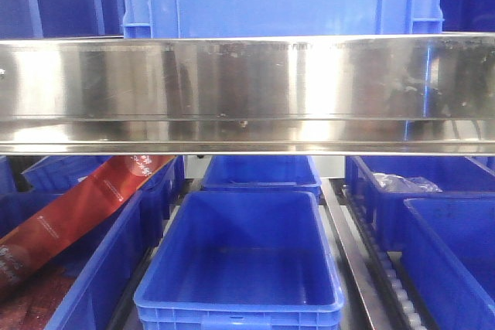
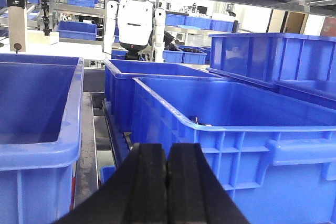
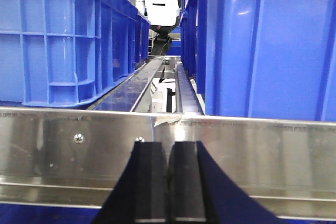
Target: Place valve from conveyor to right shelf box
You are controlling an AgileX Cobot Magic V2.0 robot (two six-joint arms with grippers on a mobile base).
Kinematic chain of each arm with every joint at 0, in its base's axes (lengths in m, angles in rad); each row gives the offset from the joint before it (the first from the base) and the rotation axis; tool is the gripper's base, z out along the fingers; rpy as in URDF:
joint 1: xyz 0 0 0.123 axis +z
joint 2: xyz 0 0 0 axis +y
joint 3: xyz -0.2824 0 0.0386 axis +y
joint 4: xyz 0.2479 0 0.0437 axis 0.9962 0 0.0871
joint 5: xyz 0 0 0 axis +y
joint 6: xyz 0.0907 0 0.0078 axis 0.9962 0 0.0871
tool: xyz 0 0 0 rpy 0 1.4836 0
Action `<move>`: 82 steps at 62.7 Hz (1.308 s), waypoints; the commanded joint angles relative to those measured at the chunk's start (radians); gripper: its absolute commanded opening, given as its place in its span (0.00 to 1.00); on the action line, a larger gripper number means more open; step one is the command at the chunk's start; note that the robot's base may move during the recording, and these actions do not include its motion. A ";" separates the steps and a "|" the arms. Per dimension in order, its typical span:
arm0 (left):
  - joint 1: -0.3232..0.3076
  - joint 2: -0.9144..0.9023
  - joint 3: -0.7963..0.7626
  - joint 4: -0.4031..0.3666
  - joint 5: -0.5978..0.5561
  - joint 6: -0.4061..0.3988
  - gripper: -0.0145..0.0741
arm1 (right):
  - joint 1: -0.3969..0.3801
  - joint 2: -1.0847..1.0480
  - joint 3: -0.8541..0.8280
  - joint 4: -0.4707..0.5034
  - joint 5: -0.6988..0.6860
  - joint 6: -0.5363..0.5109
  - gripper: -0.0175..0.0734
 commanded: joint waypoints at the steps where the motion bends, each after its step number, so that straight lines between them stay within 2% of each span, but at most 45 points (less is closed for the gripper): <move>1: 0.001 -0.005 0.001 -0.006 -0.020 -0.006 0.04 | -0.006 -0.003 0.002 -0.008 -0.020 0.000 0.01; 12: 0.001 -0.021 0.014 -0.002 -0.021 -0.006 0.04 | -0.006 -0.003 0.002 -0.008 -0.020 0.000 0.01; 19: 0.016 -0.099 0.096 -0.002 -0.021 -0.006 0.04 | -0.006 -0.003 0.002 -0.008 -0.020 0.000 0.01; 32: 0.109 -0.324 0.355 0.011 -0.021 -0.006 0.04 | -0.006 -0.003 0.002 -0.008 -0.020 0.000 0.01; 40: 0.194 -0.446 0.513 0.029 -0.021 -0.006 0.04 | -0.006 -0.003 0.002 -0.008 -0.020 0.000 0.01; 47: 0.257 -0.546 0.610 0.029 -0.021 -0.006 0.04 | -0.006 -0.003 0.002 -0.008 -0.020 0.000 0.01; 54: 0.289 -0.642 0.674 0.029 -0.021 -0.006 0.04 | -0.006 -0.003 0.002 -0.008 -0.020 0.000 0.01; 62: 0.289 -0.656 0.674 0.027 0.008 0.000 0.04 | -0.006 -0.003 0.002 -0.008 -0.020 0.000 0.01; 73: 0.289 -0.656 0.674 -0.009 -0.002 0.102 0.04 | -0.006 -0.003 0.002 -0.008 -0.022 0.000 0.01; 82: 0.289 -0.656 0.674 -0.019 -0.004 0.103 0.04 | -0.006 -0.003 0.002 -0.008 -0.024 0.000 0.01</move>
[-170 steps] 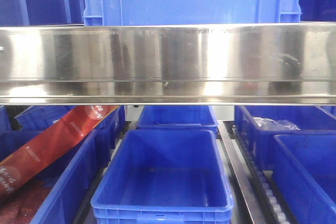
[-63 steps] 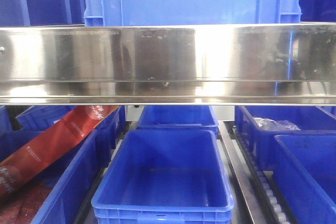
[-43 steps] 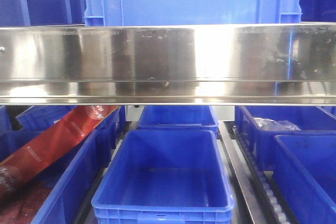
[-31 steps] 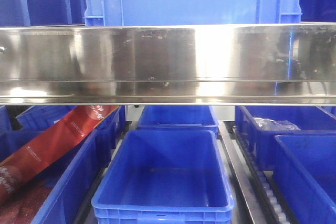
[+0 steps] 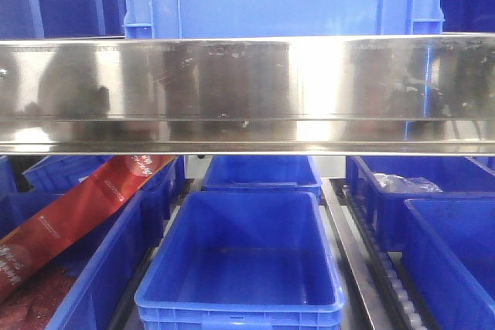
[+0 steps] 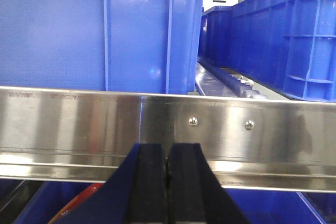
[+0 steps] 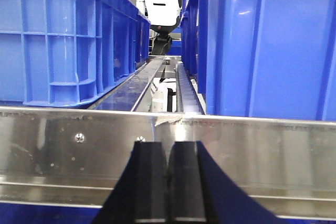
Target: Place valve from conveyor to right shelf box
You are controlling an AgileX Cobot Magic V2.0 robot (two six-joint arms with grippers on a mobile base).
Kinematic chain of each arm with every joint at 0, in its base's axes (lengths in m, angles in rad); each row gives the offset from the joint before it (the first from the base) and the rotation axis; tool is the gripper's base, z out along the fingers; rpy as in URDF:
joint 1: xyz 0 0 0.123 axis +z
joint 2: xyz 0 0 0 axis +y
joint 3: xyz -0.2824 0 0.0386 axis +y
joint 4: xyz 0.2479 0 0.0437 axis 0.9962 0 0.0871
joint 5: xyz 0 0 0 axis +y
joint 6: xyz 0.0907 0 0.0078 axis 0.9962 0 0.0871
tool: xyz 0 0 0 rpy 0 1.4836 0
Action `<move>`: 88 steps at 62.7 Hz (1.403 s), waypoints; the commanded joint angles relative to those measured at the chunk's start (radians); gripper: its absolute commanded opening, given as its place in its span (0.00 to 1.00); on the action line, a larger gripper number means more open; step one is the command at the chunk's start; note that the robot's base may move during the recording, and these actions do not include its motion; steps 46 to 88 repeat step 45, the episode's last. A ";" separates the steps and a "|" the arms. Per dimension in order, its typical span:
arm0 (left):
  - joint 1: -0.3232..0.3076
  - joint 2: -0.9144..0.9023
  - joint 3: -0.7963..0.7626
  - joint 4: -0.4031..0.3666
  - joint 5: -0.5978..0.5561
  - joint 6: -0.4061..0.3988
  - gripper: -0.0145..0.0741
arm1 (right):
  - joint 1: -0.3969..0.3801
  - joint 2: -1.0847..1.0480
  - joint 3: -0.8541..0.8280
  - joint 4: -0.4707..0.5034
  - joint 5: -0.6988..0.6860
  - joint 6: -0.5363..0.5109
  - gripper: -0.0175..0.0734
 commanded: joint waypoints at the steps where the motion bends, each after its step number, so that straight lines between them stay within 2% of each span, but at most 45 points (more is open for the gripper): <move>1: 0.004 -0.005 -0.001 -0.012 -0.018 0.013 0.04 | -0.006 -0.003 0.002 -0.008 -0.024 0.000 0.01; 88: 0.004 -0.005 -0.001 -0.012 -0.018 0.013 0.04 | -0.006 -0.003 0.002 -0.008 -0.024 0.000 0.01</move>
